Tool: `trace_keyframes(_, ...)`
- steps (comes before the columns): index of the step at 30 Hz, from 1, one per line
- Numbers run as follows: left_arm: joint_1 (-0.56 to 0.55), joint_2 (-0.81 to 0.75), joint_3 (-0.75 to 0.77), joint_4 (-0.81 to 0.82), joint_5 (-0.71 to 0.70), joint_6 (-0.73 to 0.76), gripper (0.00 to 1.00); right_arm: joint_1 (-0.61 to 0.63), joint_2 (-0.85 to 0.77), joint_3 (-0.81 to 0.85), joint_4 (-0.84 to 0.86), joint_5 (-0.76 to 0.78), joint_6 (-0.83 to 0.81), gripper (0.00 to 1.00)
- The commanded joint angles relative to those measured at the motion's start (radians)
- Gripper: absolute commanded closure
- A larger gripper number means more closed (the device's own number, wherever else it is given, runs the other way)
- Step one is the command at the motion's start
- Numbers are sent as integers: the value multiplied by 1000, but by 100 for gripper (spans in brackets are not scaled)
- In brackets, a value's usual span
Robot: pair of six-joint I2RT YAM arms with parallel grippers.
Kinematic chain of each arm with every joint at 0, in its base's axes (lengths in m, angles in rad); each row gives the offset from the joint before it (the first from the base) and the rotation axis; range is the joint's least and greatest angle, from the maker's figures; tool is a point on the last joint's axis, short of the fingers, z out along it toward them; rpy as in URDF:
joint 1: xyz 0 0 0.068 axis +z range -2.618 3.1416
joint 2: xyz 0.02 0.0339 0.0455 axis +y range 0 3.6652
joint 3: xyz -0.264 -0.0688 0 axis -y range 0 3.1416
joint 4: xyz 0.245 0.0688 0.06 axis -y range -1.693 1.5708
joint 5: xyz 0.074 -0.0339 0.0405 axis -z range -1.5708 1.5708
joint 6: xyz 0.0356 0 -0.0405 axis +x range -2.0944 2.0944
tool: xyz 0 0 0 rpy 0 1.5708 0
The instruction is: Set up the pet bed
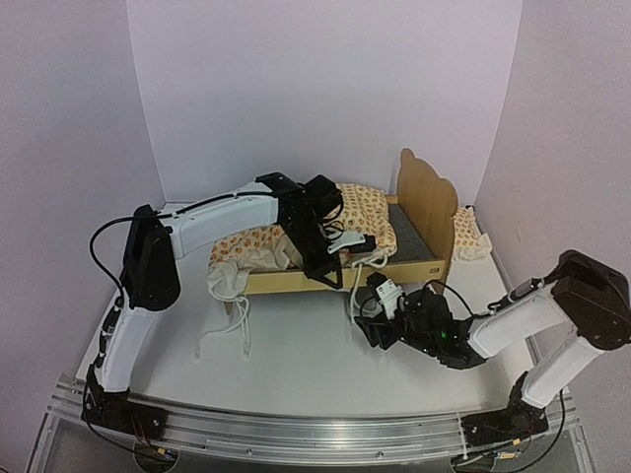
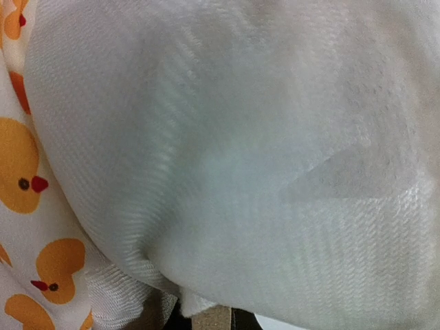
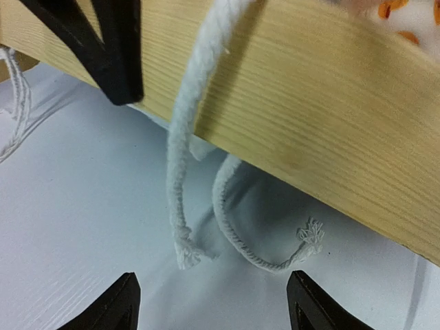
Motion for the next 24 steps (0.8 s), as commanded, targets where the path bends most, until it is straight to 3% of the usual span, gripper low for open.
trace_keyframes(1, 4, -149, 94, 119, 62, 3, 100, 0, 122, 60, 227, 92, 65, 27)
trace_keyframes(5, 4, -163, 75, 118, 88, 14, 100, 0, 219, 83, 358, 154, 53, 25)
trace_keyframes(13, 4, -174, 94, 129, 134, 1, 100, 0, 396, 192, 403, 129, 97, 29)
trace_keyframes(14, 5, -176, 88, 132, 135, -1, 100, 1, 413, 196, 427, 141, 99, 33)
trace_keyframes(16, 11, -182, 65, 137, 123, 3, 100, -1, 421, 190, 473, 161, 100, 60)
trace_keyframes(17, 20, -183, 53, 144, 115, 3, 100, -1, 409, 184, 478, 173, 111, 79)
trace_keyframes(19, 51, -180, 40, 157, 91, 3, 100, -1, 349, 128, 477, 198, 171, 98)
trace_keyframes(22, 103, -173, 18, 183, 29, 42, 100, -1, 191, 18, 402, 236, 301, 100)
trace_keyframes(24, 131, -180, -18, 216, -7, 66, 100, -1, 61, 7, 143, 229, 408, 100)
